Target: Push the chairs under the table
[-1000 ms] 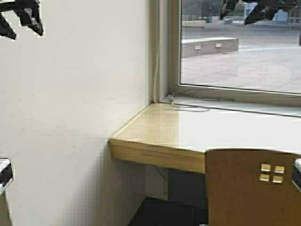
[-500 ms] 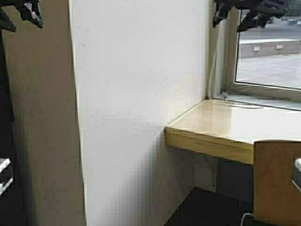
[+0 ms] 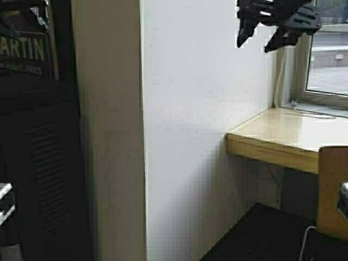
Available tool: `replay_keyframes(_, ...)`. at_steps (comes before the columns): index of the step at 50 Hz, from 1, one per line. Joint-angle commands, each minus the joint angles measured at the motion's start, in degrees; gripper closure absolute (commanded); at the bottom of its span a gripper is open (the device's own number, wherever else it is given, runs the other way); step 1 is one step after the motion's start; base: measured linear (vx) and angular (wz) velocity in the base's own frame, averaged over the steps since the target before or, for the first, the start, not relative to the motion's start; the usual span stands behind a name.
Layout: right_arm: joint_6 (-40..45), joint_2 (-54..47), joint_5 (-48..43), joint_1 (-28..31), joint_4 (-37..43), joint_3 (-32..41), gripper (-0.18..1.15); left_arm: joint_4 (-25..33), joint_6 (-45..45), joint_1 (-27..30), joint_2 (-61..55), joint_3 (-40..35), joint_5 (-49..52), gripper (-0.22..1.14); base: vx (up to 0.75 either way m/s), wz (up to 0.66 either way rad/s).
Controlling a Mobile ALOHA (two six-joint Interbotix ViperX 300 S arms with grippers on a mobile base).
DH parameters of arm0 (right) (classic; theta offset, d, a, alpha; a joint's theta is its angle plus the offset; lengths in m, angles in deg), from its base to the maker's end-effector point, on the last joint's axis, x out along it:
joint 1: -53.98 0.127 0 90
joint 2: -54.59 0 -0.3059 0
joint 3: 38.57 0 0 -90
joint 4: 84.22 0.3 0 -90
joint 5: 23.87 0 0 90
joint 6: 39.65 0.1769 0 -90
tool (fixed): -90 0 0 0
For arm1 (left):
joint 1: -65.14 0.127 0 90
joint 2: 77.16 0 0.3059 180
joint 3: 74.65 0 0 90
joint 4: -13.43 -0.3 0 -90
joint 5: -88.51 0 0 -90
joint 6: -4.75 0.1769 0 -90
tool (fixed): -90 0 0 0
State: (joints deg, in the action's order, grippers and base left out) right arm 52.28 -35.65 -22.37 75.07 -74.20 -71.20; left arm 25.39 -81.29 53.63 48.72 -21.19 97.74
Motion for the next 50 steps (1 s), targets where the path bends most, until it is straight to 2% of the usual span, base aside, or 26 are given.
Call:
replay_keyframes(1, 0.09, -1.85, -0.18, 0.35, 0.26, 3.25, 0.04, 0.70, -0.09, 0.09, 0.09, -0.88, 0.53, 0.02, -0.37, 0.20)
replay_keyframes(29, -0.35, -2.81, 1.49, -0.09, -0.62, 4.22, 0.04, 1.49, 0.26, 0.09, -3.60, -1.76, -0.26, 0.02, -0.33, 0.10)
replay_keyframes(50, -0.26, -2.20, 1.93, -0.53, -0.88, 4.83, 0.04, 1.49, 0.53, 0.09, -2.55, -2.11, -0.18, 0.02, -0.33, -0.02)
